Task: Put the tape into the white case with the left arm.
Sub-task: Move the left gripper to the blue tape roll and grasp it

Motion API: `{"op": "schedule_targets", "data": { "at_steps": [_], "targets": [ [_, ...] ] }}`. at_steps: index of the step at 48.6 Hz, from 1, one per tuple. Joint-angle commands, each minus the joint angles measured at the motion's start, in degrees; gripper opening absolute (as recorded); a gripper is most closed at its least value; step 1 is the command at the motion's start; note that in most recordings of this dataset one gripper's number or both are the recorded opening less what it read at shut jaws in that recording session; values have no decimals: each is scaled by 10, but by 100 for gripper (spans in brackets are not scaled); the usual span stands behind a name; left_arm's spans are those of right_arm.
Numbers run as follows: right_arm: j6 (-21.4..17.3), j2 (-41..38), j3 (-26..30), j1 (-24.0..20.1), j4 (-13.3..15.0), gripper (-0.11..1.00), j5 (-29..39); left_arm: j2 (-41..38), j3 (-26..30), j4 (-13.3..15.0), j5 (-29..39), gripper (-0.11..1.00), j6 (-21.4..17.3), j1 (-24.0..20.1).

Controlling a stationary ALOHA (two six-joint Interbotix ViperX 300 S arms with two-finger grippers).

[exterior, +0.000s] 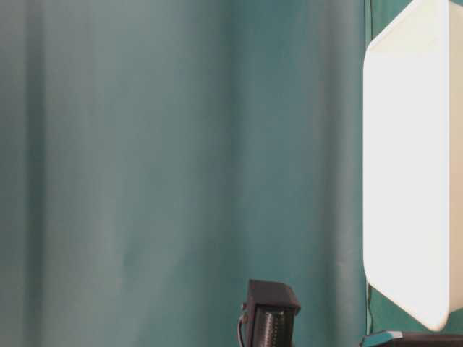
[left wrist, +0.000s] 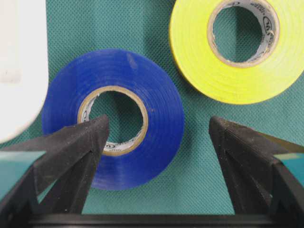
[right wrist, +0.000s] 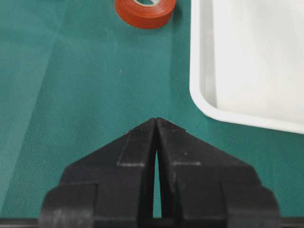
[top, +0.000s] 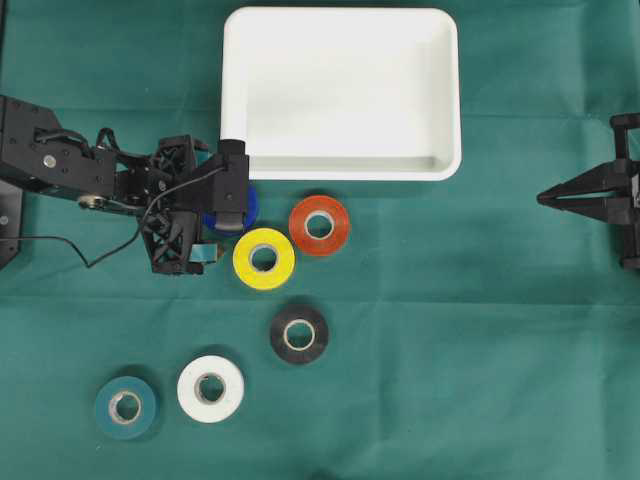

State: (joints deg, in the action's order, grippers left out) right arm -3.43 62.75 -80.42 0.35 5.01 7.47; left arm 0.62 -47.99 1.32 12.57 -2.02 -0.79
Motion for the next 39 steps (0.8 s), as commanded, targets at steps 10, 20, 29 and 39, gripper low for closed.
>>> {"op": "schedule_targets", "data": {
  "at_steps": [10, 20, 29, 39],
  "targets": [
    [-1, -4, 5, 1, 1, -9, -5, -14, 10, -2, -15, 98, 2, -3],
    [-1, -4, 5, 1, 1, -9, -6, -21, 9, -1, -21, 94, 4, -2],
    [-1, -4, 5, 1, 1, -9, -6, -20, 9, -1, -20, 78, 4, 0],
    [-1, -4, 5, 1, 1, -9, -5, -18, 11, -1, -14, 26, 4, 6]
  ]
}}
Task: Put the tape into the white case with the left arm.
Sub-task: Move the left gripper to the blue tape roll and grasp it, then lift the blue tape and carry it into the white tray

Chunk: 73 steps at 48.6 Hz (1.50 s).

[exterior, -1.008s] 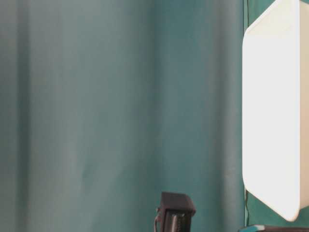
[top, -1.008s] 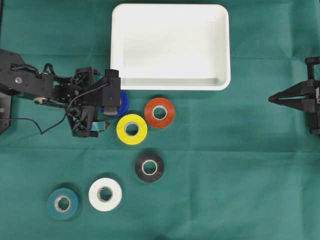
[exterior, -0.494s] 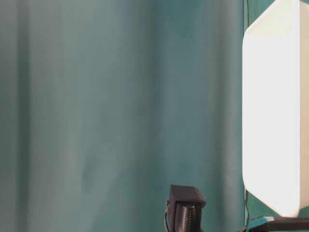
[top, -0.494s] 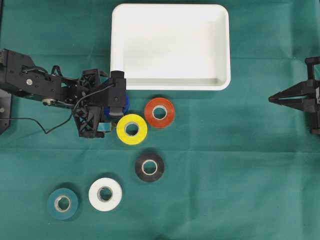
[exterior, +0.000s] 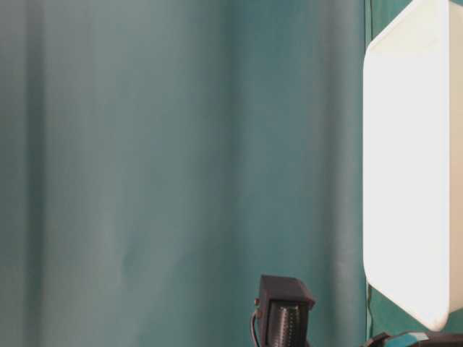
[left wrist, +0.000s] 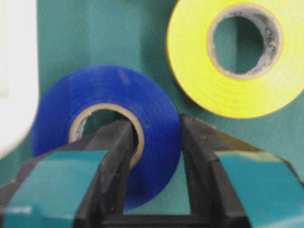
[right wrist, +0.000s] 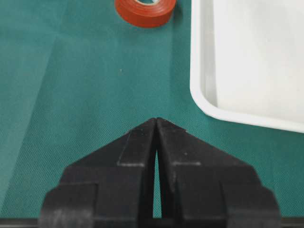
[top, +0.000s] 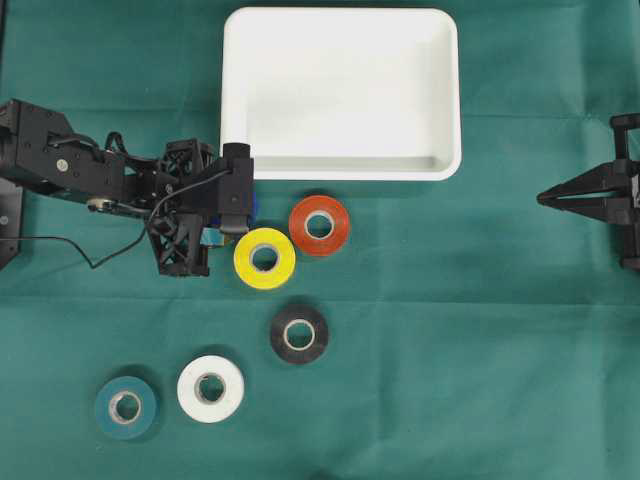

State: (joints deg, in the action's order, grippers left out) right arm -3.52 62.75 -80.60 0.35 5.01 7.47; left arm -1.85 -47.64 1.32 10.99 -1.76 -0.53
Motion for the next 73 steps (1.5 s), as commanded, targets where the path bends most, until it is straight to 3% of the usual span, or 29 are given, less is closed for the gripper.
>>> {"op": "schedule_targets", "data": {
  "at_steps": [1, 16, 33, 47, 63, 73],
  "targets": [
    [0, -4, 7, 1, 1, -9, -6, 8, 7, -1, 3, 26, 1, 4],
    [0, -4, 7, 1, 1, -9, -5, 18, 17, 1, 14, 26, 4, 22],
    [0, -4, 7, 1, 1, -9, -5, 83, 68, 1, 126, 26, 11, 61],
    [0, -4, 6, 1, 1, -9, -6, 120, 79, 1, 163, 26, 17, 61],
    [0, -4, 7, 1, 1, -9, -6, 108, 102, -1, 160, 26, 8, 14],
    [0, -4, 7, 1, 1, -9, -5, 87, 133, -1, 160, 26, -29, -36]
  ]
}}
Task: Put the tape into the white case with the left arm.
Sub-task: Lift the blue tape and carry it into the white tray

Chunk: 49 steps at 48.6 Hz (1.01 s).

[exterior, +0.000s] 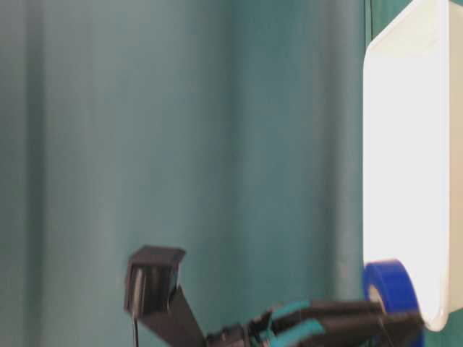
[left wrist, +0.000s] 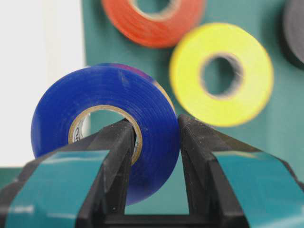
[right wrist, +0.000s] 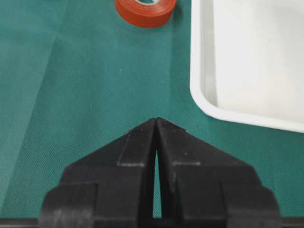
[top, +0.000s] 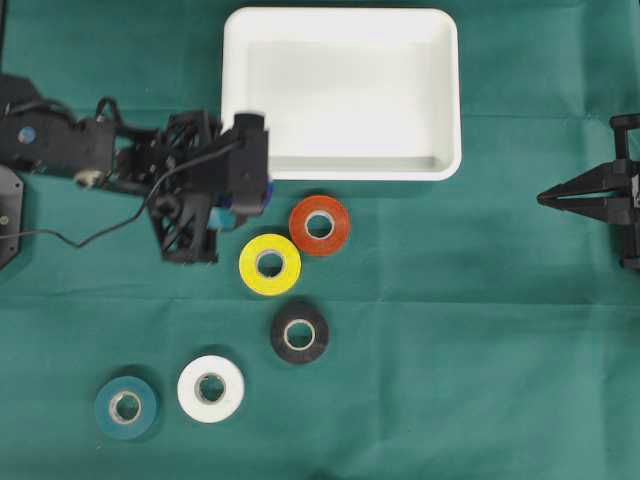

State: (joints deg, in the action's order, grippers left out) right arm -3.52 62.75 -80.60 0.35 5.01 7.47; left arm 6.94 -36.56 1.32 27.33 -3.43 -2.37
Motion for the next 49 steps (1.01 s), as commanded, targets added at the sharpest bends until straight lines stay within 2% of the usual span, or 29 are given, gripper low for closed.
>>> {"op": "schedule_targets", "data": {
  "at_steps": [1, 12, 35, 49],
  "targets": [
    [0, -4, 6, 1, 1, -9, -5, -3, 24, -2, -4, 26, -18, -23],
    [-1, -4, 7, 1, 1, -9, -5, -33, 48, -2, -4, 26, -80, -83],
    [0, 4, 4, 1, 1, -9, -6, -96, 91, -1, -34, 26, -141, -181],
    [0, 8, 4, 1, 1, -9, -7, -120, 97, -2, -52, 26, -149, -221]
  ]
}}
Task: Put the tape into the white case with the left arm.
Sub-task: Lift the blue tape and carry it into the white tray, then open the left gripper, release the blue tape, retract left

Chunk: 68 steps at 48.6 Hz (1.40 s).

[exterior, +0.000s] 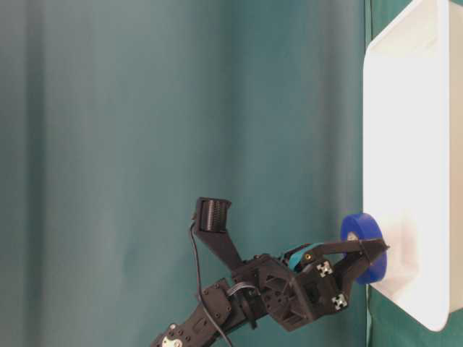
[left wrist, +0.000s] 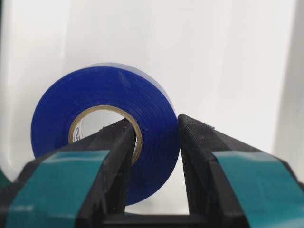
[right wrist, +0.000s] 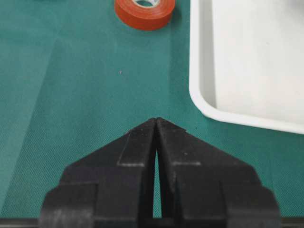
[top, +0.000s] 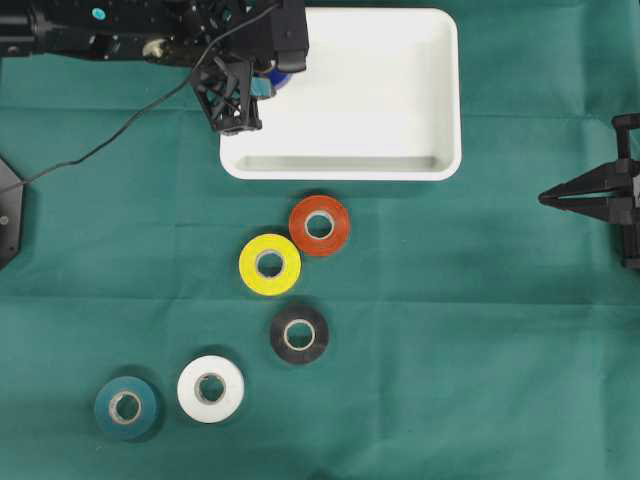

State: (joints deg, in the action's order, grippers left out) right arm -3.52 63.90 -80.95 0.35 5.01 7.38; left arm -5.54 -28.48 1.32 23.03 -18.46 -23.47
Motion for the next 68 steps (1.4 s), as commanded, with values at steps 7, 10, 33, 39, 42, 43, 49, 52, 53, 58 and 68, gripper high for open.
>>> {"op": "schedule_targets", "data": {
  "at_steps": [7, 10, 33, 39, 42, 43, 49, 52, 53, 58, 68],
  "targets": [
    [-1, -4, 7, 1, 1, -9, -6, -4, 18, -1, -22, 26, 1, -18],
    [0, -4, 6, 1, 1, -9, -6, -7, 18, -1, -29, 26, 0, -19],
    [0, -4, 7, 1, 1, -9, -6, -9, 10, -1, -31, 47, 1, -13],
    [0, -4, 6, 1, 1, -9, -6, -4, 6, -1, -31, 84, 1, -13],
    [0, -4, 6, 1, 1, -9, -6, -2, 5, -1, -31, 95, 1, -13],
    [0, -4, 6, 1, 1, -9, -6, -1, 5, -1, -31, 98, 2, -13],
    [0, -4, 5, 1, 1, -9, -7, 4, 3, -1, -31, 99, 2, -12],
    [0, -4, 5, 1, 1, -9, -8, 8, 1, -1, -31, 99, 3, -11],
    [-1, -4, 4, 1, 1, -9, -9, 10, 0, -2, -31, 99, 4, -11],
    [0, -3, 4, 1, 1, -9, -10, 33, -11, 0, -28, 99, 5, -4],
    [0, -3, 4, 1, 1, -9, -10, 117, -57, 1, -27, 99, 8, 23]
  ]
}}
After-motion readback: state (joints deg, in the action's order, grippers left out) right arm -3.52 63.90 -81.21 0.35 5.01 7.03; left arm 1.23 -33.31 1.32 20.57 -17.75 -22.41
